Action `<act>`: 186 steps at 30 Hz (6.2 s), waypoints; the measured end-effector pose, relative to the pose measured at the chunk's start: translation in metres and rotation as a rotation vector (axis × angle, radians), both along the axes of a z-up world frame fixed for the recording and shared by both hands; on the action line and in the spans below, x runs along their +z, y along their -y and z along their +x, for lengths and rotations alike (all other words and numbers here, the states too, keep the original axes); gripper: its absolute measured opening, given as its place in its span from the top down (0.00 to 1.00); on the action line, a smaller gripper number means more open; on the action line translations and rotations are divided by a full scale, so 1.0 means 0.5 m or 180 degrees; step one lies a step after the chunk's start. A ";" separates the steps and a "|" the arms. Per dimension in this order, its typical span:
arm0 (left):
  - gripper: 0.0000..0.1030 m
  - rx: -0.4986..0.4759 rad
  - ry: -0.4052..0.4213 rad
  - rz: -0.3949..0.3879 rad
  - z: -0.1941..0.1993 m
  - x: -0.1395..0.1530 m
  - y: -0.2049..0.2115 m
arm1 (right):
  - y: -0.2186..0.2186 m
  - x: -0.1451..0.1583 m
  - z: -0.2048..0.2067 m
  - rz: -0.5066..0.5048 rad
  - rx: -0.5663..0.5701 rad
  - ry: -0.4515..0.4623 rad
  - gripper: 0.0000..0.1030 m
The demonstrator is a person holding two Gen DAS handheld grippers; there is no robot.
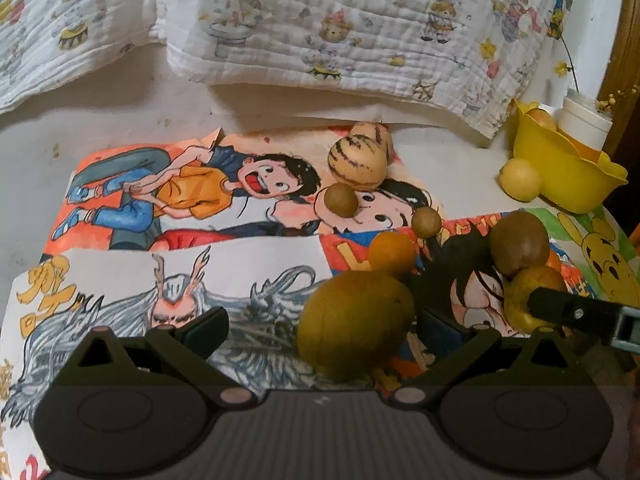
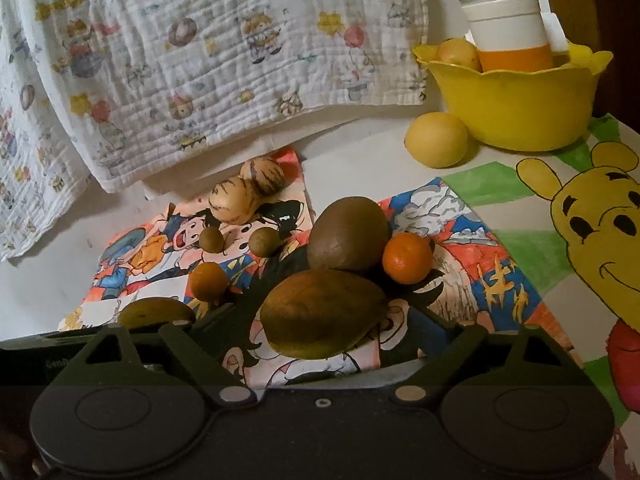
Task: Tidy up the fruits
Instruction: 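Move left tool to the yellow pear while right tool approaches the brown pear, then close left tool on the yellow pear while right tool grasps the brown pear, then carry the yellow pear onto the tray with left tool while right places brown pear, then open both tools and withdraw them from the tray toward the fruits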
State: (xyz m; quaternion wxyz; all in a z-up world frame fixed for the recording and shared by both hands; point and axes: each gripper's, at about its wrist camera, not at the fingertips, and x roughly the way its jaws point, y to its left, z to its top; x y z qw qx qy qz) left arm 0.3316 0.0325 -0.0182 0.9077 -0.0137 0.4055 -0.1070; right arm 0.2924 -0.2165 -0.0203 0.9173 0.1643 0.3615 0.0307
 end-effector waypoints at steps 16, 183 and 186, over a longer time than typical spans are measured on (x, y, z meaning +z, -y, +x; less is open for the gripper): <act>0.20 -0.0180 -0.0016 -0.0093 0.028 -0.013 0.011 | -0.013 -0.015 0.023 0.0033 -0.0160 -0.0020 0.21; 0.01 0.0218 0.0399 0.0272 -0.367 0.096 -0.091 | 0.020 0.100 -0.366 -0.1001 0.0885 0.0640 0.01; 0.01 0.0167 0.0384 0.0219 -0.320 0.102 -0.077 | 0.026 0.094 -0.319 -0.1141 0.0779 0.0618 0.01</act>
